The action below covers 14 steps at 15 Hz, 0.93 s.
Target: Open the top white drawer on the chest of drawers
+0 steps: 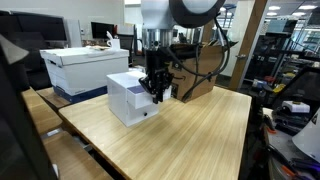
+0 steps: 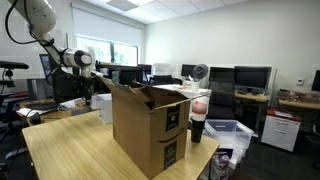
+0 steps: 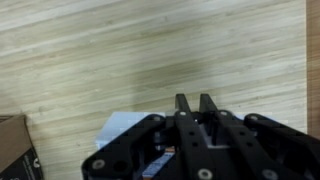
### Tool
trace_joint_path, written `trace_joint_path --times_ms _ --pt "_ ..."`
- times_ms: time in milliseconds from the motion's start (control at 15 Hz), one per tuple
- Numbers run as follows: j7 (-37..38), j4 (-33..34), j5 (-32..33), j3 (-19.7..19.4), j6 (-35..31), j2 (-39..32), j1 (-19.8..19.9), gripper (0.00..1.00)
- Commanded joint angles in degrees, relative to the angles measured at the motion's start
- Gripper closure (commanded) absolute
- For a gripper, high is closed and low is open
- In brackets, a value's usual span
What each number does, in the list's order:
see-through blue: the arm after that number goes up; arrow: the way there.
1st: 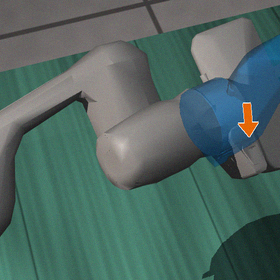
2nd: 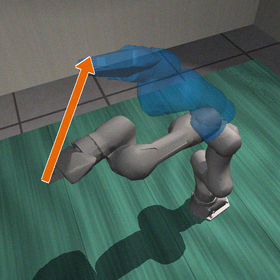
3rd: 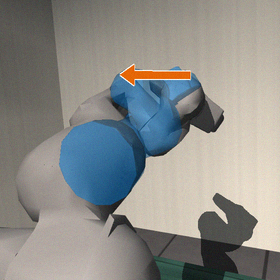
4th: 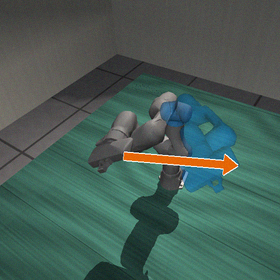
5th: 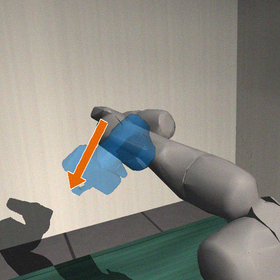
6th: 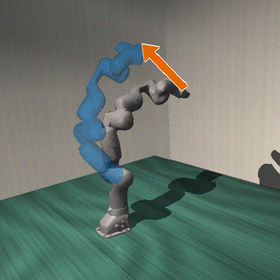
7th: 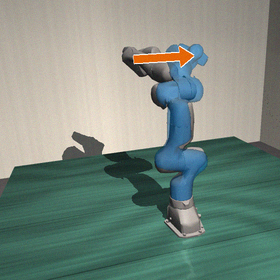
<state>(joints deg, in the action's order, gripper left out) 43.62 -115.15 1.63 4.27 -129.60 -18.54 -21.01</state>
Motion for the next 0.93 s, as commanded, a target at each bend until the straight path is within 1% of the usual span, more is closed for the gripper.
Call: trace_joint_path --times_ms 0,200,400,667,733,800,867 --pt "1.6 -3.8 -2.8 1.7 0.5 2.4 1.6 0.91" --pt "2.1 -4.8 -3.7 2.1 -1.6 2.4 1.6 0.91" --pt "3.4 -5.0 -5.7 2.7 -1.3 2.0 1.9 0.91" --pt "4.8 -5.3 -6.5 3.0 -0.9 2.2 1.9 0.91" --pt "5.1 -5.2 -6.7 3.0 -0.4 2.3 1.9 0.63" --pt "5.0 -5.1 -7.1 3.1 0.1 2.5 2.0 0.56" --pt "4.5 -4.9 -7.8 3.3 1.2 2.7 2.3 0.51"
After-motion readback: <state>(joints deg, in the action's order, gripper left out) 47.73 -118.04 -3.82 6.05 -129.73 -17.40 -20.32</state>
